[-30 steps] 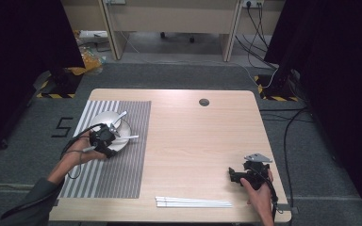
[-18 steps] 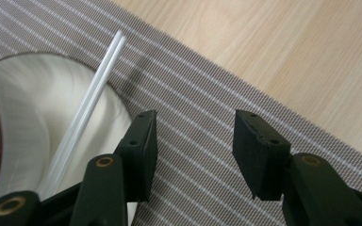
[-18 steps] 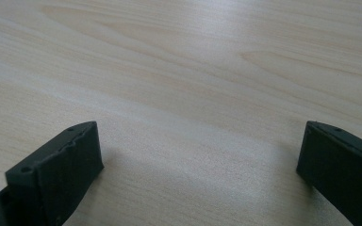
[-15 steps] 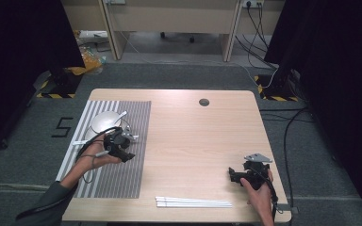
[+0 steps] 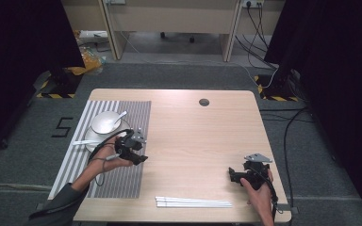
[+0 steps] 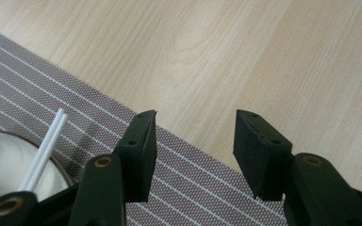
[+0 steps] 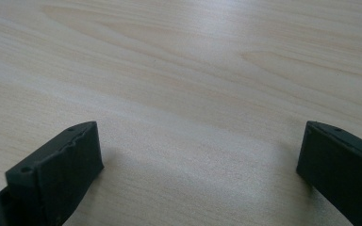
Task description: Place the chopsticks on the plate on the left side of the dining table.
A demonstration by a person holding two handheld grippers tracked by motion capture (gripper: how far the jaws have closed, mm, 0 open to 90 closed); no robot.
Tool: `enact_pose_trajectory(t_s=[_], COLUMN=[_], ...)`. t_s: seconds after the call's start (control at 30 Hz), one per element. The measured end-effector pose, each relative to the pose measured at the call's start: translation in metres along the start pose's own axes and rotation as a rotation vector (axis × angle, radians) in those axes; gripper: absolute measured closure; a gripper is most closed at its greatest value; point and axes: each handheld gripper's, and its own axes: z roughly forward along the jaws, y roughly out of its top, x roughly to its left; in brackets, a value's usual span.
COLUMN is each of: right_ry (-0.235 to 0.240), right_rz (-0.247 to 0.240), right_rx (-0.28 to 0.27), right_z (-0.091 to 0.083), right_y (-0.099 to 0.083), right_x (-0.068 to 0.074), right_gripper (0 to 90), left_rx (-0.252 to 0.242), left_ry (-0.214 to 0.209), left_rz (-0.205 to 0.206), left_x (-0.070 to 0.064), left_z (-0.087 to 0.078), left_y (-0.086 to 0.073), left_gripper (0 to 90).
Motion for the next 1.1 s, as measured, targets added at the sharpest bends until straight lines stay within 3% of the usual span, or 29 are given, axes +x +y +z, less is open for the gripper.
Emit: enact_pose_trajectory(t_s=[0.5,1.1], right_ry=[0.001,0.002], right_rz=[-0.001,-0.002], right_rx=[0.001,0.002], right_z=[0.0,0.0], right_y=[0.0,0.0], right_x=[0.0,0.0], right_gripper=[0.6,0.6], left_rx=[-0.047,-0.09], left_ry=[-0.042,-0.091], left_rz=[-0.035,-0.045], left_x=[-0.004,-0.024], left_z=[0.012,0.034], left_y=[0.0,-0.002], left_gripper=[46.6,44.6])
